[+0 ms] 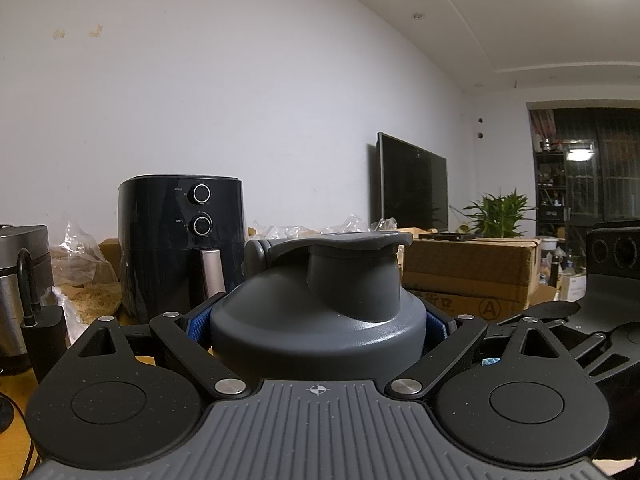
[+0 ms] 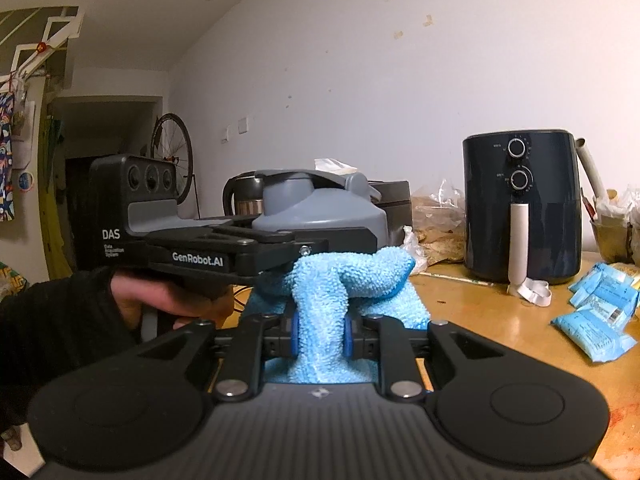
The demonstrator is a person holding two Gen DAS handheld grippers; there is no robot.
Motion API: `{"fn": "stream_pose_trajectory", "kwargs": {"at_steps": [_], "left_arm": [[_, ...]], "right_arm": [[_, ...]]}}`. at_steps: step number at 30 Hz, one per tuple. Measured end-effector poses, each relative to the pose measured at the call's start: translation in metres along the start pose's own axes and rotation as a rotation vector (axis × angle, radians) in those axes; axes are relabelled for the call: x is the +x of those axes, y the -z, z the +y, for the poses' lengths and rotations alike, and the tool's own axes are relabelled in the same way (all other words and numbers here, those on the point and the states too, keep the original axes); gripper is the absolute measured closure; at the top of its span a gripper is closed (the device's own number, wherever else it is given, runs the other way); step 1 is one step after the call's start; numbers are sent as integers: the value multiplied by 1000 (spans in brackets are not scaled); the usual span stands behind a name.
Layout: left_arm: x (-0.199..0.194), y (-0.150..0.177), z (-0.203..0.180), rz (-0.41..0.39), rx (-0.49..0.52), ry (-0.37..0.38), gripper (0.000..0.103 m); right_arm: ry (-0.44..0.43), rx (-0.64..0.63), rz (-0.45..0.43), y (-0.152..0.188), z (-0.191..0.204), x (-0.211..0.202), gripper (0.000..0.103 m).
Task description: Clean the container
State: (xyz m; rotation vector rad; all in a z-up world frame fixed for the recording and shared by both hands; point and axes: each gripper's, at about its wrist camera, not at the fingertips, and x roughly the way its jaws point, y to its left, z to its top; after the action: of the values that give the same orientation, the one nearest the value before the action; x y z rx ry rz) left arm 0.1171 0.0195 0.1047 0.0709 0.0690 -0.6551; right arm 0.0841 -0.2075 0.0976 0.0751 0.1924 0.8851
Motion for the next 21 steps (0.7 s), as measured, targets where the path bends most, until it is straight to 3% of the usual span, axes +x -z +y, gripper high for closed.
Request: {"fn": "stream_pose_trajectory", "kwargs": {"at_steps": [10,21], "left_arm": [[-1,0,2,-3,3,-7,8],[-4,-2,-2,-13,-27,-65,8]], "right_arm": [[-9,3,2,4,0,-17,88],[6,28,23,7,-4,-33,84]]}}
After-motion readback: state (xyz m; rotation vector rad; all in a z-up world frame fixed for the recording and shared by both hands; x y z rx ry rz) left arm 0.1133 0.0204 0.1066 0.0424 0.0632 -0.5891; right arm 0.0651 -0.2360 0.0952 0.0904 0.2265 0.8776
